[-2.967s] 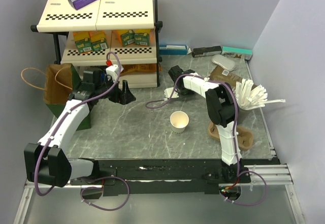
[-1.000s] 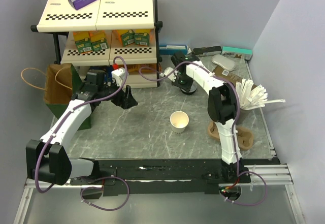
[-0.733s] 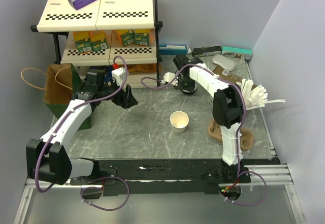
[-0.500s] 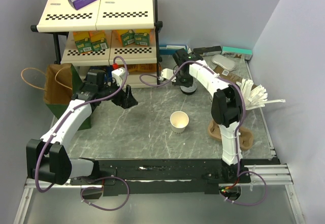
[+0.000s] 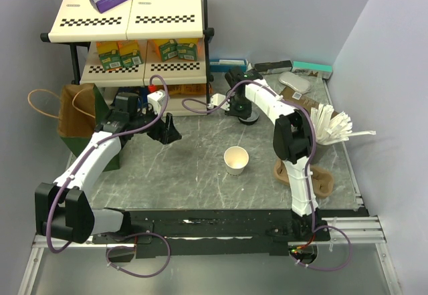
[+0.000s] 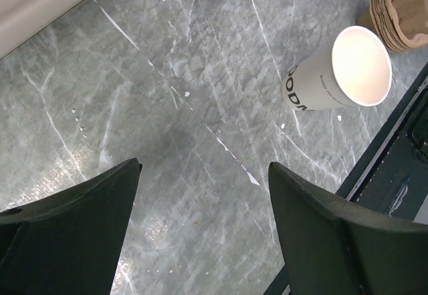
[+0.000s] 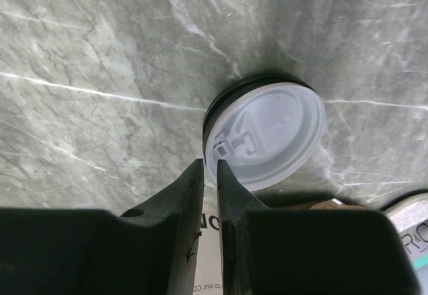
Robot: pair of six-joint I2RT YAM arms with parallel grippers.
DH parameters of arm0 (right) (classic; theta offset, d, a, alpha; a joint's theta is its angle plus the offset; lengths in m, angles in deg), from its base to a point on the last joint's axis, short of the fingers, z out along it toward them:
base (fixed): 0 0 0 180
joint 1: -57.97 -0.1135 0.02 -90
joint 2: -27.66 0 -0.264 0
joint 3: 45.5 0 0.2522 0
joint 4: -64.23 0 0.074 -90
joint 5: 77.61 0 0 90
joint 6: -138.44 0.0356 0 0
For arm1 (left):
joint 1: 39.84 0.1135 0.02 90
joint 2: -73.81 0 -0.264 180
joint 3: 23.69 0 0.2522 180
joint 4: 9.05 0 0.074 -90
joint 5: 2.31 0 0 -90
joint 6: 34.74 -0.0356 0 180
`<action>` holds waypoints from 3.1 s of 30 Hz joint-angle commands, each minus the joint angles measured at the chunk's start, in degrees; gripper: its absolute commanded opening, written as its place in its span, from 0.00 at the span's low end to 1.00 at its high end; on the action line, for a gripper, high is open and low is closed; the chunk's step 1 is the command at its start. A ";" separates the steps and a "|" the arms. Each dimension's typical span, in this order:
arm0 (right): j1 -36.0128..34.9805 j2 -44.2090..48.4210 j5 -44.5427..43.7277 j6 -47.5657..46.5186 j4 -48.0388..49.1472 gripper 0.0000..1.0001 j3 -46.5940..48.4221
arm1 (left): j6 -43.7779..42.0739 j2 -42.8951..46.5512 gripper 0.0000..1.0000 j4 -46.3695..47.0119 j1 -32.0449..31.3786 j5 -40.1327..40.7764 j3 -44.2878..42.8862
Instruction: Pack the takeout coffee
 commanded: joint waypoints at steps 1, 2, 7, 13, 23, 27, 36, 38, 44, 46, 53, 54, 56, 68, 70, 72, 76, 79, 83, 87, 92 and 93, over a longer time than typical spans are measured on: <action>-0.10 -0.52 -1.31 -0.66 -2.57 0.21 1.65 | 0.39 0.54 0.84 1.25 -0.25 -0.98 -0.60; -0.19 -0.43 -1.67 -0.75 -2.75 0.21 1.38 | 0.48 0.46 0.84 1.42 -0.25 -1.07 -0.42; -0.45 -1.84 -3.41 -1.18 -4.42 0.19 1.82 | 0.83 0.46 0.84 1.86 -0.25 -1.16 -0.16; -0.63 -3.06 -5.01 -1.27 -5.21 0.18 2.43 | 0.83 0.37 0.83 1.95 -0.25 -1.07 -0.07; -0.89 -3.95 -6.59 -1.19 -4.86 0.14 2.70 | 1.27 0.63 0.84 2.74 -0.34 -0.98 0.72; -0.98 -3.95 -7.03 -0.92 -3.89 0.18 2.52 | 1.44 0.72 0.84 3.01 -0.25 -0.98 0.99; -1.24 -4.39 -7.56 -1.18 -3.72 0.12 2.96 | 1.36 0.72 0.84 3.09 -0.34 -0.98 1.07; -1.15 -4.47 -7.56 -0.92 -3.28 0.09 2.96 | 1.53 0.72 0.84 3.27 -0.25 -0.98 1.16; -1.24 -4.47 -7.30 -0.83 -3.36 0.00 3.14 | 1.80 0.72 0.84 3.36 -0.25 -0.98 1.25; -1.24 -3.51 -5.90 -1.36 -3.63 0.00 3.05 | 1.71 0.72 0.84 3.27 -0.25 -0.98 1.25; -1.24 0.71 -5.54 -1.63 -3.80 0.00 4.28 | 1.35 0.99 0.84 2.66 -0.34 -0.37 1.16; -1.24 2.02 -5.19 -1.71 -3.98 0.00 4.28 | 1.36 1.07 0.84 2.66 -0.25 -0.45 1.16; -1.33 2.99 -4.05 -1.80 -4.16 0.00 3.93 | 1.27 0.98 0.84 2.83 -0.25 -0.54 1.25; -1.68 -3.59 -9.66 2.42 -1.96 0.19 6.39 | 1.36 0.19 0.84 3.01 -0.25 -0.63 0.46; -1.77 -3.86 -10.02 2.16 -1.70 0.20 6.39 | 1.27 0.37 0.84 3.09 -0.25 -0.54 0.72; -1.77 -3.95 -9.41 1.89 -2.04 0.25 6.48 | 1.53 0.37 0.84 3.36 -0.25 -0.54 0.81; -1.86 -3.33 -7.65 1.36 -2.92 0.34 5.95 | 1.71 0.11 0.84 3.62 -0.25 -0.46 0.81; -1.94 -3.42 -6.16 1.28 -4.41 0.38 6.21 | 1.79 -0.33 0.84 3.53 -0.25 -0.46 0.55; -2.30 -4.47 -6.15 1.71 -5.12 0.38 6.74 | 1.62 -0.60 0.84 3.36 -0.25 -0.54 0.20; -2.47 -5.61 -6.68 2.07 -5.30 0.36 7.09 | 1.62 -0.86 0.84 3.27 -0.25 -0.54 0.11; -2.47 -6.67 -7.03 2.07 -6.00 0.30 7.71 | 1.71 -0.77 0.84 3.27 -0.25 -0.37 0.28; -2.47 -6.85 -7.12 1.89 -6.00 0.29 7.71 | 1.71 -0.86 0.84 3.27 -0.25 -0.37 0.37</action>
